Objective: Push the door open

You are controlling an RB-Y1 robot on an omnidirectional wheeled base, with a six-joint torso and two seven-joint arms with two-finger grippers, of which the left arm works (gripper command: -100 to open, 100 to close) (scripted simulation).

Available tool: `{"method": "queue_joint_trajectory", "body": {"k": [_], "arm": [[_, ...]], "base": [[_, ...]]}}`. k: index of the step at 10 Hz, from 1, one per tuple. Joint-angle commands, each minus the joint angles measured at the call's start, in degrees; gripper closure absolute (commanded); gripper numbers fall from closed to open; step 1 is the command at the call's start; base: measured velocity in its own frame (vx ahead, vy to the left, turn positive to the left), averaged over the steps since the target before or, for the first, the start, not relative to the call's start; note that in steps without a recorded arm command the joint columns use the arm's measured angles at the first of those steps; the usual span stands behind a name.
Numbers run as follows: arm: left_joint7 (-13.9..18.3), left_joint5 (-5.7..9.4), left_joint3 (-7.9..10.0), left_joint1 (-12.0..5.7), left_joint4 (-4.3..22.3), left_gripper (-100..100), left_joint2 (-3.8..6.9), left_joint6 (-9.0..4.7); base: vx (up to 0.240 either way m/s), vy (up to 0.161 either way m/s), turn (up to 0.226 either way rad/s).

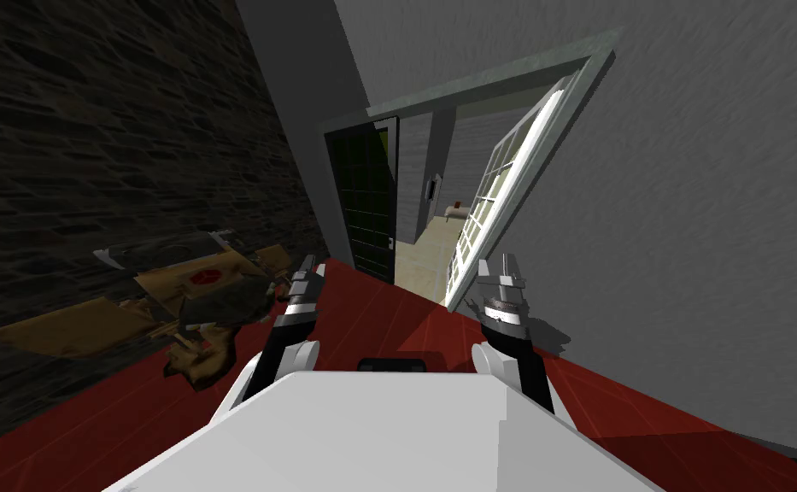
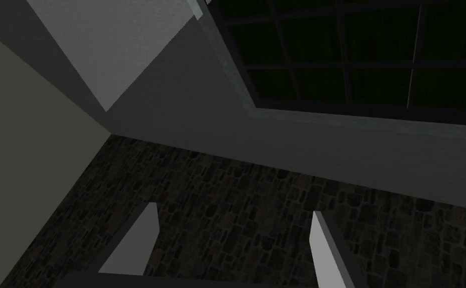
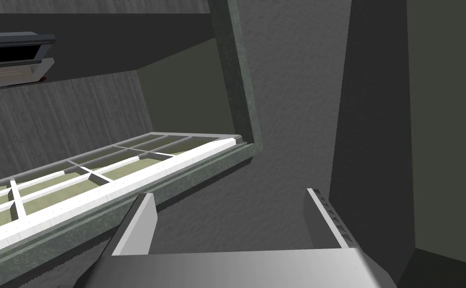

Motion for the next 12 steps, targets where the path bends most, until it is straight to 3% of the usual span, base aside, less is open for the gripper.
{"method": "queue_joint_trajectory", "body": {"k": [1, 12], "arm": [[1.15, 0.61, -0.27, -0.73, 1.64, -100, 0.41, -0.55], [11.49, 6.1, -2.75, -7.27, 16.48, -100, 2.87, -5.49]], "base": [[0.121, 0.072, -0.084], [0.079, 0.032, -0.074]]}}
